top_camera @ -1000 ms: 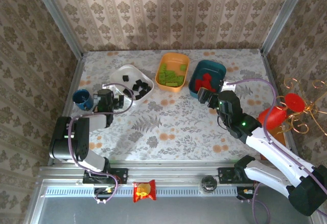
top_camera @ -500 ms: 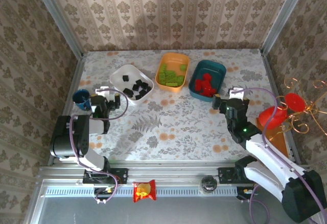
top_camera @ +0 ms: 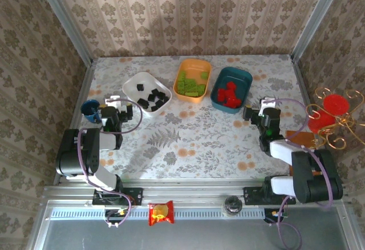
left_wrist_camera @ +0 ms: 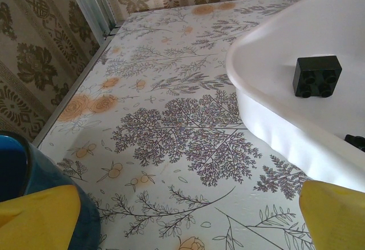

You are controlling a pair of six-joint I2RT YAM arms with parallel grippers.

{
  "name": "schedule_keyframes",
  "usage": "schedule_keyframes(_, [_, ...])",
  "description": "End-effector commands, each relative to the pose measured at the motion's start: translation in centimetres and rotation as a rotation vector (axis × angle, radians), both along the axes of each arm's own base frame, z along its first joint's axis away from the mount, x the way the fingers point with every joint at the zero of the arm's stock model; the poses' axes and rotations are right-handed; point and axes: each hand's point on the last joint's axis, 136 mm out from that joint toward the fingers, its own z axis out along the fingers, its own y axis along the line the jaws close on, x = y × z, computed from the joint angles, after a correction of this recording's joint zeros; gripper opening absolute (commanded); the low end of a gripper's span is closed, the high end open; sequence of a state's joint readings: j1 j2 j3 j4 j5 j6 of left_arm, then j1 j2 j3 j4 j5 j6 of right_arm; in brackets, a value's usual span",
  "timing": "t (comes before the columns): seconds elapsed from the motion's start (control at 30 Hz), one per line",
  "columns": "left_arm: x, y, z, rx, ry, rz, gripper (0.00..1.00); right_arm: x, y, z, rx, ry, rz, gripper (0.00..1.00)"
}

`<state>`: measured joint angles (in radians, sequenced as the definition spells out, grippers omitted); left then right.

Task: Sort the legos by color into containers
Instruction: Reset both arms

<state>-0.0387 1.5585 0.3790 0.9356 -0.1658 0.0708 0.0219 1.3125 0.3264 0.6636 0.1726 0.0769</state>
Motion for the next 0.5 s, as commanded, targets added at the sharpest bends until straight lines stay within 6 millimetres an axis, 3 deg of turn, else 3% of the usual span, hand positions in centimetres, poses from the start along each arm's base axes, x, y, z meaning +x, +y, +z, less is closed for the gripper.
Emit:
schedule_keyframes(0.0, [0.0,0.1,0.4,-0.019,-0.027,0.016,1.0,2.2,1.0,2.6,-0.003,-0.113,0.067,1.0])
schedule_keyframes(0.13, [0.0,0.1,0.4,-0.02,-0.027,0.015,1.0,3.2,0.7,0.2,-0.009,-0.104,0.045,1.0])
schedule_keyframes(0.47, [0.0,0.0,0.4,-0.025,-0.025,0.01,1.0,3.5,0.2,-0.2,-0.005,-0.061,0.016,1.0])
